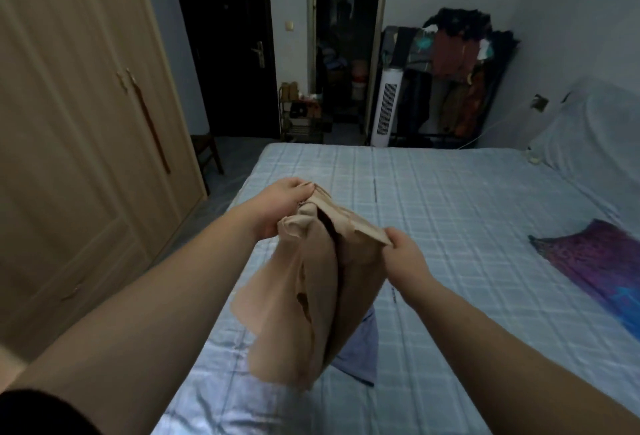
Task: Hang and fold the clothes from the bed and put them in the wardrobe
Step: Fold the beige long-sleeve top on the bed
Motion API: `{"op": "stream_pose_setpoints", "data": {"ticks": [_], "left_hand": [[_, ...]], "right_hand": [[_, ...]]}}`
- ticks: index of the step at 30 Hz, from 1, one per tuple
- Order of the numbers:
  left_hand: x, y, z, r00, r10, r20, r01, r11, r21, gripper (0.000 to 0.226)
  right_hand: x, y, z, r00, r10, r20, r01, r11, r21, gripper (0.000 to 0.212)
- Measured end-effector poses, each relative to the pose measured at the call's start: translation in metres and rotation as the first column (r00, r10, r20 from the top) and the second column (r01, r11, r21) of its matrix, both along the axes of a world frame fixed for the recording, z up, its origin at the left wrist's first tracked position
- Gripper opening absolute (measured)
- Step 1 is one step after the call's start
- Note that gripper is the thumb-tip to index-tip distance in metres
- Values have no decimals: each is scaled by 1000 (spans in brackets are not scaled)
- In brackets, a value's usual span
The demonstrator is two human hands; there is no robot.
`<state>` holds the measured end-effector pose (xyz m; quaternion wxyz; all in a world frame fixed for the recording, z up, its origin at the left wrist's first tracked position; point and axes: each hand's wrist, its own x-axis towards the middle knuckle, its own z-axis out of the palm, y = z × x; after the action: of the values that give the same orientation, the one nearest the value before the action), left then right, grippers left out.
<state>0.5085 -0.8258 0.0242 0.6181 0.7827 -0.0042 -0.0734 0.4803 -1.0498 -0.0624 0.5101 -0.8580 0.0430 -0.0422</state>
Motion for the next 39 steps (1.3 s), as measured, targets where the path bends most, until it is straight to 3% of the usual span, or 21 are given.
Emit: {"op": "stream_pose_setpoints", "data": {"ticks": [5, 10, 12, 14, 16, 18, 21, 24, 29, 33, 39], "left_hand": [[-3, 31, 1, 994, -111, 0, 108, 969, 221, 21], [-5, 37, 9, 974, -189, -124, 216, 941, 261, 29], [0, 42, 12, 939, -296, -174, 340, 866, 365, 39], [4, 41, 13, 893, -392, -224, 450, 735, 508, 44], [14, 39, 5, 893, -400, -209, 421, 571, 705, 46], [22, 37, -3, 928, -354, -116, 298, 517, 803, 35], [31, 49, -14, 969, -243, -36, 188, 641, 744, 19], [34, 58, -20, 974, -227, 23, 161, 756, 634, 24], [40, 39, -12, 940, -296, 168, 147, 799, 583, 19], [44, 32, -8, 940, -227, 254, 56, 838, 543, 5], [36, -6, -13, 990, 58, 130, -84, 975, 207, 20]], "right_hand": [[23, -22, 39, 995, -29, 95, 24, 998, 55, 19], [39, -37, 76, 983, -34, 182, 33, 999, 6, 22], [42, -44, 88, 977, -45, 209, 47, 999, -3, 24], [45, -51, 98, 971, -70, 230, 82, 996, -41, 25], [49, -58, 106, 964, -82, 254, 113, 988, -109, 24], [52, -69, 108, 960, -93, 264, 151, 966, -208, 21], [51, -91, 114, 955, -142, 261, 212, 940, -267, 26], [46, -113, 122, 940, -190, 284, 274, 917, -292, 28], [37, -146, 127, 920, -215, 328, 339, 855, -393, 14], [30, -179, 124, 911, -262, 317, 386, 813, -437, 15], [20, -226, 107, 902, -386, 192, 431, 823, -370, 20]]}}
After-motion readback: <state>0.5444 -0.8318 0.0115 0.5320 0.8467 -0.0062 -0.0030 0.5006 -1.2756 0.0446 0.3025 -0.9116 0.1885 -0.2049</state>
